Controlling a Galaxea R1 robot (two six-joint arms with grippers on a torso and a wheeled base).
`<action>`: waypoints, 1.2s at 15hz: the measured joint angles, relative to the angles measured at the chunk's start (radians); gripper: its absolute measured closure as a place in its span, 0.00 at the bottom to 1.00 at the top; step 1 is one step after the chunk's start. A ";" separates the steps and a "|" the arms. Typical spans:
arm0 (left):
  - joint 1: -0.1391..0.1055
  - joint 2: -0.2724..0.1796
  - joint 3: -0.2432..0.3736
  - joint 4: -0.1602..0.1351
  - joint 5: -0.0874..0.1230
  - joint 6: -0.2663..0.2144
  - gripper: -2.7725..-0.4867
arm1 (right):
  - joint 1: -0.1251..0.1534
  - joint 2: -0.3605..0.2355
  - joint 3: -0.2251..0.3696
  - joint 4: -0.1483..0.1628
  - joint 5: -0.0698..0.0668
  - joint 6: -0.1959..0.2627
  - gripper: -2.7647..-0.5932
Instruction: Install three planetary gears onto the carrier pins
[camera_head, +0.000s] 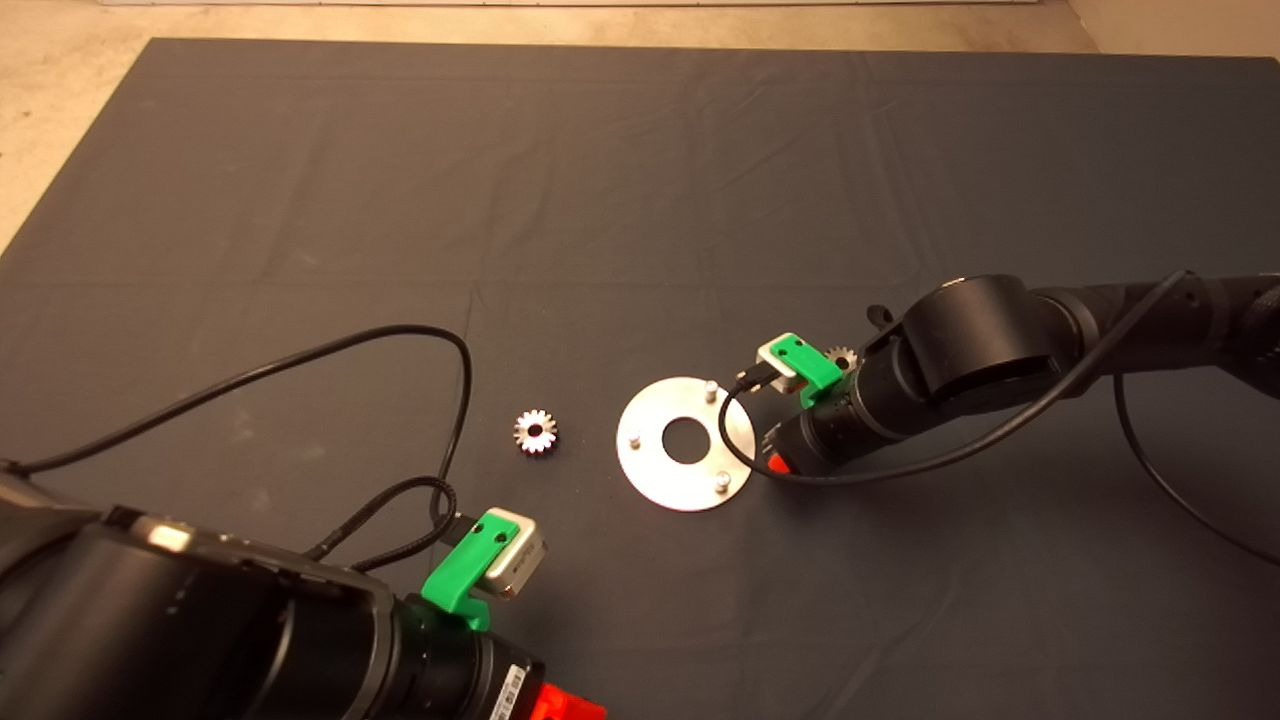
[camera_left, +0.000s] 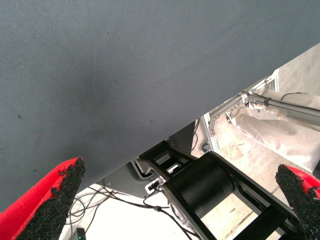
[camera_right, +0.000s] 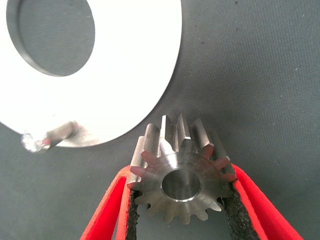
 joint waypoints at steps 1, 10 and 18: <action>0.000 0.000 0.000 0.000 0.000 0.000 0.01 | 0.009 0.000 0.016 0.000 -0.003 0.002 0.82; 0.000 0.000 0.000 0.006 0.000 -0.013 0.01 | 0.093 0.108 0.067 0.009 -0.041 0.006 0.83; 0.000 0.000 0.000 0.011 -0.001 -0.016 0.01 | 0.093 0.128 0.086 0.039 -0.083 0.005 0.83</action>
